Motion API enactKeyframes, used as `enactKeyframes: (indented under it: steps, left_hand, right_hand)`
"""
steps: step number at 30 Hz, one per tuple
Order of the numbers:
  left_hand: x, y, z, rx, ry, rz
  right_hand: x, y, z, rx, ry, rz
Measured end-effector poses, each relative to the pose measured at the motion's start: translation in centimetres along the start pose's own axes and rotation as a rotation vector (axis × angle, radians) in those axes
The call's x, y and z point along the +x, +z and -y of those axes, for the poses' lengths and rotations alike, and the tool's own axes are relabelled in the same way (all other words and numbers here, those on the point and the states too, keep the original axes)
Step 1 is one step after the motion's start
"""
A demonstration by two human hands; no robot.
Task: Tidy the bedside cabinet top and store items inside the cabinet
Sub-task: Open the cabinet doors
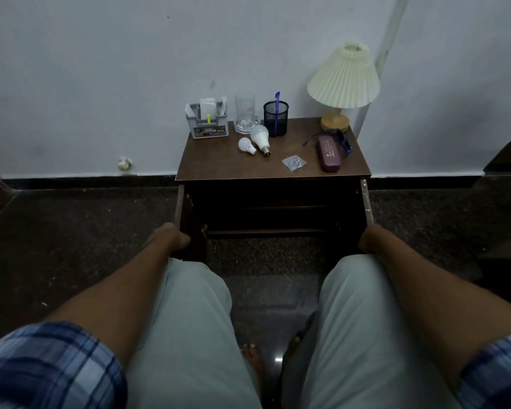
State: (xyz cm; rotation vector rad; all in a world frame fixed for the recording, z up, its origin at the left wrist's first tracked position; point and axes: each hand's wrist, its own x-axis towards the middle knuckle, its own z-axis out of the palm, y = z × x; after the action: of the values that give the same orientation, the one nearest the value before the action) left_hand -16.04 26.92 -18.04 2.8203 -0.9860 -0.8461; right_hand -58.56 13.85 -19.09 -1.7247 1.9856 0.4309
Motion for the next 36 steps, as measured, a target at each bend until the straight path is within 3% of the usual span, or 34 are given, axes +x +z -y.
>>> enactKeyframes:
  steps: [2,6,12,18,28,36]
  left_hand:
    - [0.2,0.0,-0.3,0.023,-0.014,-0.103]
    - [0.1,0.0,-1.7,0.071,0.002,-0.259]
    - [-1.2,-0.3,-4.2,0.067,0.111,-0.338]
    - [-3.6,-0.9,-7.0,-0.099,0.251,-0.278]
    - [-4.7,-2.9,-9.5,-0.124,0.537,-0.158]
    - [-5.1,-6.0,-15.3,-0.229,0.584,-0.112]
  right_hand:
    - [0.1,0.2,-0.2,-0.005,0.065,0.032]
    - [-0.7,-0.7,0.0,0.132,0.168,-0.108]
    - [-1.6,-2.6,2.7,0.159,0.030,-0.346]
    - [-3.2,-3.5,6.1,0.165,-0.112,-0.378]
    - [-4.4,-3.5,8.7,0.173,-0.322,-0.418]
    - [-5.3,-2.9,10.5,0.231,-0.357,-0.496]
